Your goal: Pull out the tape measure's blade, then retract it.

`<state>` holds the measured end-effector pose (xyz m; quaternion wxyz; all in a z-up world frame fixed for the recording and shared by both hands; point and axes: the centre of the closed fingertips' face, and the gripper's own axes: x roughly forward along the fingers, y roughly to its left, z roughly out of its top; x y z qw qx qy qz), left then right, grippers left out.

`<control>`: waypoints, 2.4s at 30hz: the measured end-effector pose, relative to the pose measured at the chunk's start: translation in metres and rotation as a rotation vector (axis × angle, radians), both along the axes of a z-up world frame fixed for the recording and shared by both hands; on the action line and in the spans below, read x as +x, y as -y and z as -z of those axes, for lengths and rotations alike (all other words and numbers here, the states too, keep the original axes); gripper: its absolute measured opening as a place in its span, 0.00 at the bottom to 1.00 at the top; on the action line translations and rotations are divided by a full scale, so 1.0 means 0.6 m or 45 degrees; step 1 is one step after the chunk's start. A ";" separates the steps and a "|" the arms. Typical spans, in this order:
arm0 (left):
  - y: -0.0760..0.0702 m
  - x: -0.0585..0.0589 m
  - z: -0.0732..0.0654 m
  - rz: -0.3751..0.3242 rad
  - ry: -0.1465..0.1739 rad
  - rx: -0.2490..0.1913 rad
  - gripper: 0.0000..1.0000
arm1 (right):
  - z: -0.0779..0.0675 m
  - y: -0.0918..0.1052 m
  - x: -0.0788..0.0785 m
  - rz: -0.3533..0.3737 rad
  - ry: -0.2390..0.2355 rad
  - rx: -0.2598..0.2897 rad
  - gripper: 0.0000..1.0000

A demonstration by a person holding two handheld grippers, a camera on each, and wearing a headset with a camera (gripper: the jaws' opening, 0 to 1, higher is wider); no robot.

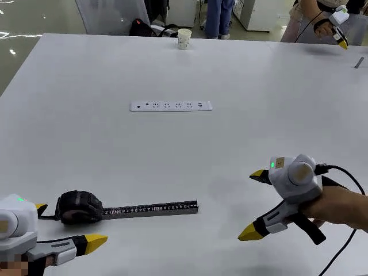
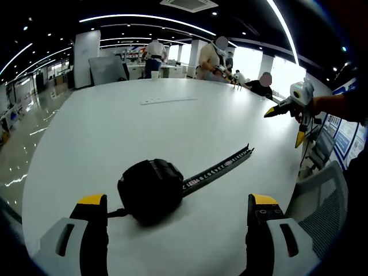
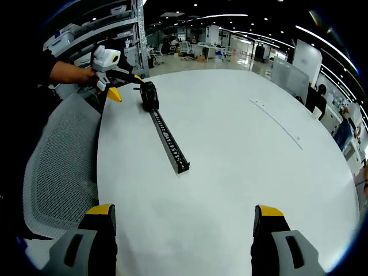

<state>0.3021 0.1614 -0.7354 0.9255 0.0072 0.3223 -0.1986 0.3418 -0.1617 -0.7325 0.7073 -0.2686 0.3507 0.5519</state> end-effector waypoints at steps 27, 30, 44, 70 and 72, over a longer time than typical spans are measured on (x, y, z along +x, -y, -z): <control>-0.025 0.062 -0.002 -0.376 0.272 -0.010 0.99 | 0.035 -0.070 0.038 -0.224 -0.005 -0.164 0.99; -0.015 0.070 0.010 -0.362 0.251 -0.014 0.99 | 0.043 -0.081 0.040 -0.270 -0.012 -0.185 0.99; -0.027 0.093 0.026 -0.395 0.296 0.009 0.99 | 0.081 -0.120 0.046 -0.340 -0.062 -0.254 0.95; -0.016 0.096 0.025 -0.436 0.306 -0.012 0.99 | 0.113 -0.145 0.027 -0.498 -0.040 -0.260 0.32; -0.017 0.095 0.026 -0.442 0.305 -0.016 0.99 | 0.114 -0.145 0.026 -0.506 -0.048 -0.267 0.29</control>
